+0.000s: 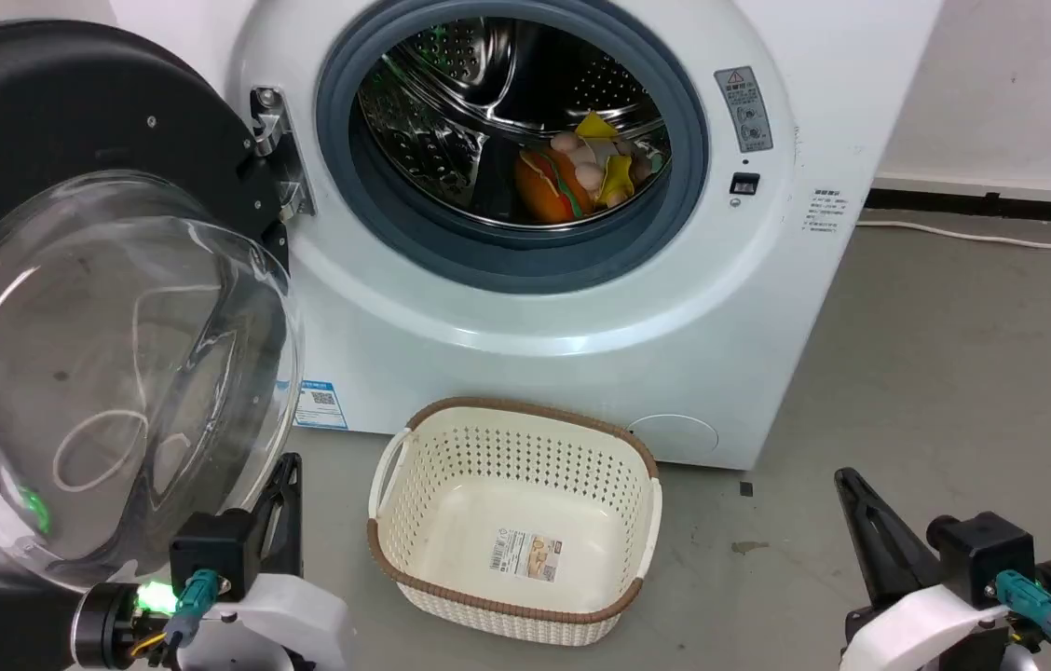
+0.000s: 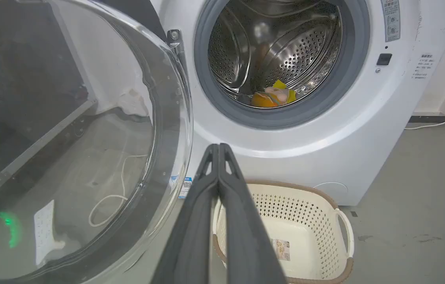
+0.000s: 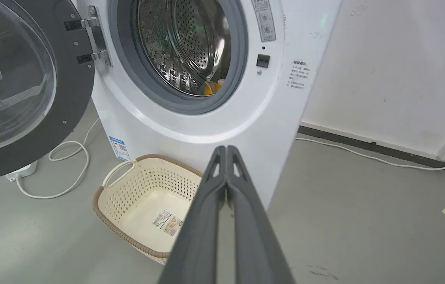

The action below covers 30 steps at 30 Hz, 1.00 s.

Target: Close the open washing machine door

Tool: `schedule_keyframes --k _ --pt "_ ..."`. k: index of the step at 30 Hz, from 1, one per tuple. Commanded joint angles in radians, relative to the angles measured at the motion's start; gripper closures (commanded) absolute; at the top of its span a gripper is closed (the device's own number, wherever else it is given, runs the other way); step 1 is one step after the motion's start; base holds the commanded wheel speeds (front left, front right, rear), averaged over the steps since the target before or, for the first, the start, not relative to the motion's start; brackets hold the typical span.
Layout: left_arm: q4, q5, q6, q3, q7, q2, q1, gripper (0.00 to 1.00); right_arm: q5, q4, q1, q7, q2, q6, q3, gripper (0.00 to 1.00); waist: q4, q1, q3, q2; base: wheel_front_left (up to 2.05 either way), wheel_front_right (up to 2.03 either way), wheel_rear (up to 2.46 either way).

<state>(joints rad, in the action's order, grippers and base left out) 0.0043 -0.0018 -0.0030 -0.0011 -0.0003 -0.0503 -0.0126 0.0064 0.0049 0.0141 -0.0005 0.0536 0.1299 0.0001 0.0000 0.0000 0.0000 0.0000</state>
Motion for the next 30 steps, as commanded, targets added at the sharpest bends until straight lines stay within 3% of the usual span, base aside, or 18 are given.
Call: schedule_keyframes --k 1,29,30 --pt "-0.004 0.002 0.003 0.001 0.000 0.000 0.013 1.00 -0.006 -0.005 -0.014 0.000 -0.003 0.001 0.000 1.00 0.000 0.0000 0.000 0.0000 0.00 0.00 0.00" --pt "-0.004 0.002 0.003 0.001 0.000 0.000 0.013 1.00 -0.006 -0.005 -0.014 0.000 -0.003 0.001 0.000 1.00 0.000 0.0000 0.000 0.0000 0.00 0.00 0.00" --pt "0.000 0.000 0.000 0.000 0.000 0.000 0.000 0.00 0.000 0.000 0.000 0.000 0.000 0.000 0.000 0.00 0.000 0.0000 0.000 0.0000 0.00 0.00 0.00"
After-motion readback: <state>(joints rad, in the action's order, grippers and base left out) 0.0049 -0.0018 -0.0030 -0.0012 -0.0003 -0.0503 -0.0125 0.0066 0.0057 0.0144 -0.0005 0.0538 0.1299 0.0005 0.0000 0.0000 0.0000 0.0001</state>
